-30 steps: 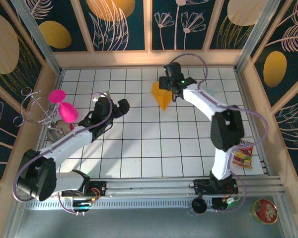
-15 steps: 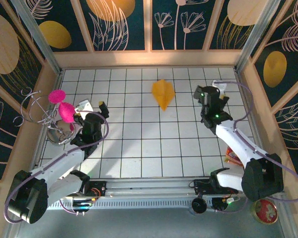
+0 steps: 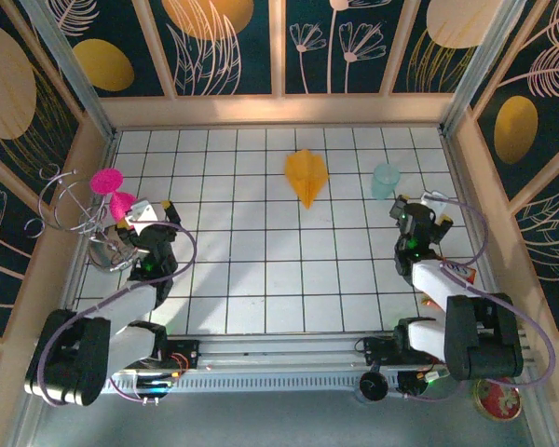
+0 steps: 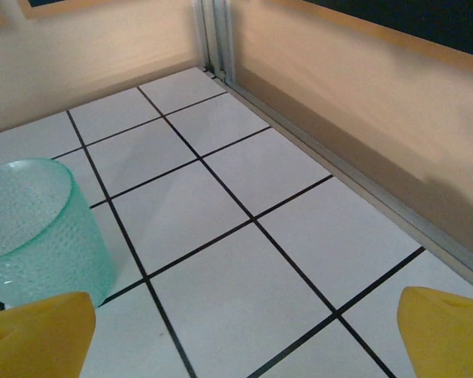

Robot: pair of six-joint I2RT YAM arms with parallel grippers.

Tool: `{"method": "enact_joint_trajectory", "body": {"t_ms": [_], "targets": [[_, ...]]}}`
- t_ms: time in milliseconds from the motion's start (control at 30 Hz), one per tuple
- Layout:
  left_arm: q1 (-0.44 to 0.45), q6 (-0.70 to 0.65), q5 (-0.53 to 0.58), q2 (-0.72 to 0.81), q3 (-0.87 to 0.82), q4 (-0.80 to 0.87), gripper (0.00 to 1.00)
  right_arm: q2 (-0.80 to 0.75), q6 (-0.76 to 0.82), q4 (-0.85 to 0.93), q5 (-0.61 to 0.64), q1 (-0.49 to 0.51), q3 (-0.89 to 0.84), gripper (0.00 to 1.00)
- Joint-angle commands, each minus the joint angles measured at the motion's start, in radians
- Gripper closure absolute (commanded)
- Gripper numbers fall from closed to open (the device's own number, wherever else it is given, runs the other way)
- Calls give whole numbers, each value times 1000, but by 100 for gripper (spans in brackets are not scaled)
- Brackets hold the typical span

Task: Fold a paper plane with a square sheet of paper (pick it up from the middle)
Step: Reset both arms

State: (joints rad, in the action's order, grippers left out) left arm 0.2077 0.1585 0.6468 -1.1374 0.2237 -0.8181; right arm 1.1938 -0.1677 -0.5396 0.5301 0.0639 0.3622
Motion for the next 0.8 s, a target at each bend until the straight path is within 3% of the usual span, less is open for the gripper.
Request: {"method": "enact_joint_trajectory", "body": {"t_ms": [0, 167, 400, 567, 767], "targets": [[-43, -29, -142, -67, -18, -163, 2, 51, 49, -236, -75, -25, -33, 2], [-115, -36, -289, -188, -2, -275, 2, 148, 128, -536, -194, -32, -108, 2], [-226, -36, -528, -264, 30, -338, 2, 305, 135, -773, -345, -55, -162, 1], [-254, -40, -617, -352, 14, -451, 2, 343, 139, -799, -390, -64, -159, 1], [-254, -45, -628, -362, -5, -495, 1, 368, 134, -820, -393, -70, -161, 1]]}}
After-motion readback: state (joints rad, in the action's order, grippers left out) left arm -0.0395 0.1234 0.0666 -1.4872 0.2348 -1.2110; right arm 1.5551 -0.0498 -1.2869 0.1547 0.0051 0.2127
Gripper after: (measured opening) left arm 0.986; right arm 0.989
